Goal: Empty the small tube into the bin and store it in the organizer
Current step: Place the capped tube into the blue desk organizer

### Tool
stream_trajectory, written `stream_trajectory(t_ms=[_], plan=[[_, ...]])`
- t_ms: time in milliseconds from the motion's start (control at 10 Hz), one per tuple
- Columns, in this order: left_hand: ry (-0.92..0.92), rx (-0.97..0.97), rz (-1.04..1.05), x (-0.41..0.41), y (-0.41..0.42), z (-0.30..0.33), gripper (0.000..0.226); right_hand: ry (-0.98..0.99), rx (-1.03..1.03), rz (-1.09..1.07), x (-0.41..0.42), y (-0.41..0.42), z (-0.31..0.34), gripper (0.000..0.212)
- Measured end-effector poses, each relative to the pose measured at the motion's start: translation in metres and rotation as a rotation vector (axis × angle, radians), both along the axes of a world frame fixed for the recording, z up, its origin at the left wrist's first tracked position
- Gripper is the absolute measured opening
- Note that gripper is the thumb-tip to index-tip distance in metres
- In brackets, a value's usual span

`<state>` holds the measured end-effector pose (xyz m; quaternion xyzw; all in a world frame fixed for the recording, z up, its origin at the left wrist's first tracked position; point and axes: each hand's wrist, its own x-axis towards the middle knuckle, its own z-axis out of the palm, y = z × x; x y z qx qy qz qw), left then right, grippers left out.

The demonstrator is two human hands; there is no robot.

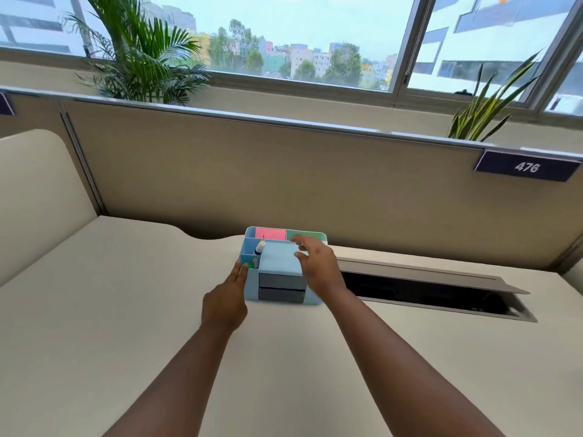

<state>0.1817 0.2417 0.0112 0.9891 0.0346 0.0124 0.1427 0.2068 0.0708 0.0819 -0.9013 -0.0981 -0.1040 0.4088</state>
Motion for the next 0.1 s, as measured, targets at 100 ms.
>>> stream_trajectory(t_ms=[100], plan=[[-0.072, 0.029, -0.022, -0.0061, -0.0023, 0.0249, 0.084, -0.057, -0.060, -0.026, -0.0109, -0.0134, 0.0239, 0.033]])
